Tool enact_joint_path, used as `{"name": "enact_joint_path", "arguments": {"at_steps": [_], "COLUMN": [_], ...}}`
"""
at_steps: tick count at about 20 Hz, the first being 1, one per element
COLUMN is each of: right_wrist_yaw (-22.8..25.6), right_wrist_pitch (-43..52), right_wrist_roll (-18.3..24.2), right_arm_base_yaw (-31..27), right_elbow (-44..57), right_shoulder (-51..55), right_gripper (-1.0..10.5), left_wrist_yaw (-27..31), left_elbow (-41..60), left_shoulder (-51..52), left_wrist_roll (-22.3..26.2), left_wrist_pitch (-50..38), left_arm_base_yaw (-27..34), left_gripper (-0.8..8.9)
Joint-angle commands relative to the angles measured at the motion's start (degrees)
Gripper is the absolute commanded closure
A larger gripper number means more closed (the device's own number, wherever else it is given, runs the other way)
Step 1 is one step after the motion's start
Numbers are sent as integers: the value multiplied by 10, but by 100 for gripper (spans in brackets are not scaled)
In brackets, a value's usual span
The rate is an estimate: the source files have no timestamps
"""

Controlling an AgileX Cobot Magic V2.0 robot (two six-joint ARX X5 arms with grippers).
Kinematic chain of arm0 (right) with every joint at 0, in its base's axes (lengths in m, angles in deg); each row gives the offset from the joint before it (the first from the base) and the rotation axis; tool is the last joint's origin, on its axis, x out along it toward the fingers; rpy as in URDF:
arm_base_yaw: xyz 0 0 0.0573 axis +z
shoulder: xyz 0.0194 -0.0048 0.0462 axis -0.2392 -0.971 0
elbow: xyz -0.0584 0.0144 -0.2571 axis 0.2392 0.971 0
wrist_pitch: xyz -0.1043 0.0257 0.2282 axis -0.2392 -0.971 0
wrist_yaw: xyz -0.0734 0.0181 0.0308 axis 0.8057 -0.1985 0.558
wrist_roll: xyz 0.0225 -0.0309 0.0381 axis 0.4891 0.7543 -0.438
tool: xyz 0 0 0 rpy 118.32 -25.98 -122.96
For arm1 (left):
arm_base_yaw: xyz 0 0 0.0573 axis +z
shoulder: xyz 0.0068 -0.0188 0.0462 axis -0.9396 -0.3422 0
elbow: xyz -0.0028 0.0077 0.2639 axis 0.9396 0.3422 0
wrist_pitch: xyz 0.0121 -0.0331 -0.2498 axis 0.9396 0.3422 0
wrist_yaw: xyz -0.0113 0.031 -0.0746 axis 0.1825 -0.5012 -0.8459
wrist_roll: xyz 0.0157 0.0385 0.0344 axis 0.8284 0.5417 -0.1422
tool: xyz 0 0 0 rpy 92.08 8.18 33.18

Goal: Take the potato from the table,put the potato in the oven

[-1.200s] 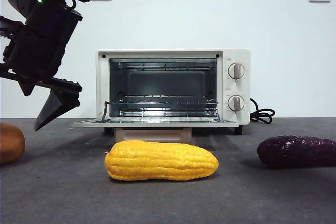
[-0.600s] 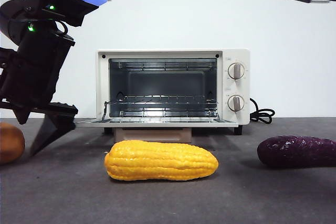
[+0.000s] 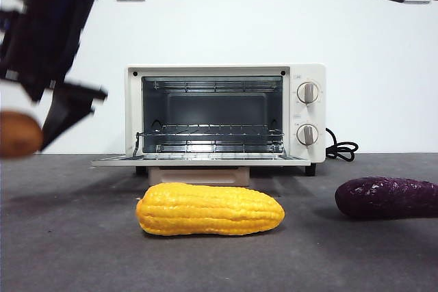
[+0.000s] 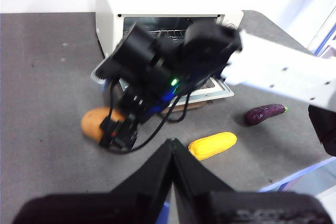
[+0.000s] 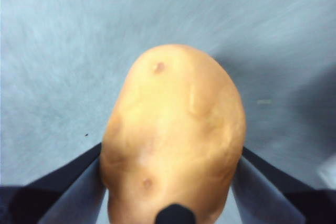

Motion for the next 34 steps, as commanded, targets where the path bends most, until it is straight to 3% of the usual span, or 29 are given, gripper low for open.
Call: {"name": "enact_joint_path", "arguments": {"at_steps": [1,4,6,11,14,20,23,29,31,34], "right_wrist_yaw": [20,76,69,109,118,170,252,264,258,195], "right_wrist_pitch": [-56,-130,-130,-134,-134,-134,-133,-125,-39,119], "right_wrist_roll": [11,14,4,10,10,14,-9,-62,-68,-77], "right_arm_base_yaw": [-2,-8,-14,-14,-14,-14,-14,-41,-50,-70], "right_elbow": [-83,-172,-195,-192,-139,207,368,579,667,810], "right_shoulder": [-12,-12,1,54,114,311,400,542,596,673], "right_gripper": [887,887,887,892,892,892,892,893,957,954], "left_wrist_yaw": [6,27,33,33,33,64,79,77,77,78], "left_elbow": [2,2,2,2,2,2,2,2,2,2], "left_shoulder": [0,0,0,0,0,-4,-19,-75,-93,-109], "left_wrist_roll": [16,18,19,20,22,33,48,63,76,80], "left_wrist_pitch": [-2,-2,-2,-2,-2,-2,-2,-2,-2,-2], "left_arm_base_yaw": [-2,-2,-2,-2,-2,-2,-2,-2,-2,-2], "left_gripper": [820,819,819,819,819,819,819,819,819,819]}}
